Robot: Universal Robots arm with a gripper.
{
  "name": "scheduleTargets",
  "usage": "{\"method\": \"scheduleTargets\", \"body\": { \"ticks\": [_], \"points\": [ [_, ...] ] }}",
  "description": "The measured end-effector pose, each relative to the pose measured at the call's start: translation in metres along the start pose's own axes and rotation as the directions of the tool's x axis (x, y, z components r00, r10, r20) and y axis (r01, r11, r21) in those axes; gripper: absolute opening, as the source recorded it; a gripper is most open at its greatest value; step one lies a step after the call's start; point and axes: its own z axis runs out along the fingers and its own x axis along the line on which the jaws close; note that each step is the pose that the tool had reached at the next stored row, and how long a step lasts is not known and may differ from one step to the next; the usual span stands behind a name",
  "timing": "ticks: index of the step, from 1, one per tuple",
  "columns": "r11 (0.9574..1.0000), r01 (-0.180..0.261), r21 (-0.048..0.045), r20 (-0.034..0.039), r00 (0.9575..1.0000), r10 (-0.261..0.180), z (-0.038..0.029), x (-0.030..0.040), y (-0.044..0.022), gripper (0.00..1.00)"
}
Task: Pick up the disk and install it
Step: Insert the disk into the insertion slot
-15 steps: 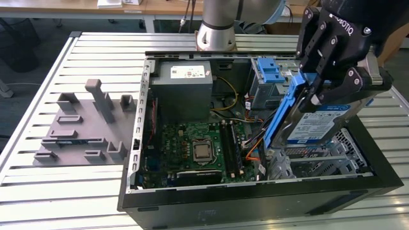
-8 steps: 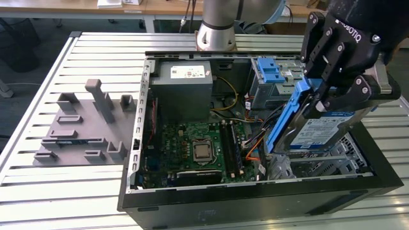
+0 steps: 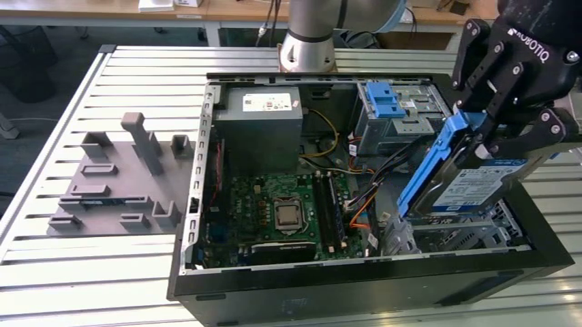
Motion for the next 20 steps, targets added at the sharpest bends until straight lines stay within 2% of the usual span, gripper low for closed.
{"method": "scheduleTargets", "body": {
  "ticks": [10, 20],
  "points": [
    [1.0000, 0.000, 0.0005, 0.0000, 1.0000, 0.000, 0.0061, -0.0005, -0.0129, 0.36],
    [1.0000, 0.001, 0.0005, 0.0000, 1.0000, -0.001, 0.0116, -0.0005, -0.0135, 0.36]
  ]
}}
